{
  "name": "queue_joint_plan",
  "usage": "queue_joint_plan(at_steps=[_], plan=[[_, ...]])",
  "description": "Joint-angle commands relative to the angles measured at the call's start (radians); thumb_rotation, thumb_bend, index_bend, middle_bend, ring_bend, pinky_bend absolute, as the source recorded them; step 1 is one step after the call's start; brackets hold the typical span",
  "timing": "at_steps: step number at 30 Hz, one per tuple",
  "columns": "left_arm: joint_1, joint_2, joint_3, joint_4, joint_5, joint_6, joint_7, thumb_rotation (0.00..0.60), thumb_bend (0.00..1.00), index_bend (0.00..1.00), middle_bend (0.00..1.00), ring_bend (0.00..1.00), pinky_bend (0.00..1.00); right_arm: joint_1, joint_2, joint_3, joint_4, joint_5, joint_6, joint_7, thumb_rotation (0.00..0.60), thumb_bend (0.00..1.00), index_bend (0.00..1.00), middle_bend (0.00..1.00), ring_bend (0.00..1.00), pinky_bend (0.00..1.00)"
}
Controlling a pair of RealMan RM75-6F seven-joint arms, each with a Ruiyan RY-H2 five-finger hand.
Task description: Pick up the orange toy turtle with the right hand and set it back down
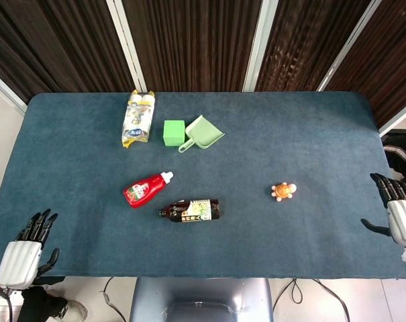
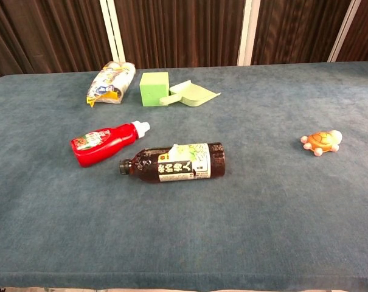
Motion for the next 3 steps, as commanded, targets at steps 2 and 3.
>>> queue_joint_plan(at_steps=[2,3], plan=[[-0.001,0.001,0.001,-0.005,0.003,0.001,0.005,0.6,0.4,0.02,0.02,0.04,0.32,0.002,0.002,0.008,0.0,0.004,-0.009,0.004,0.6,0.01,0.19,0.2,0.17,0.25],[-0.001,0.002,0.001,-0.005,0.003,0.001,0.006,0.6,0.4,0.02,0.02,0.04,0.32,0.001,0.003,0.009,-0.001,0.002,-0.01,0.004,0.6,0.01,0.19,0.2,0.17,0.25]])
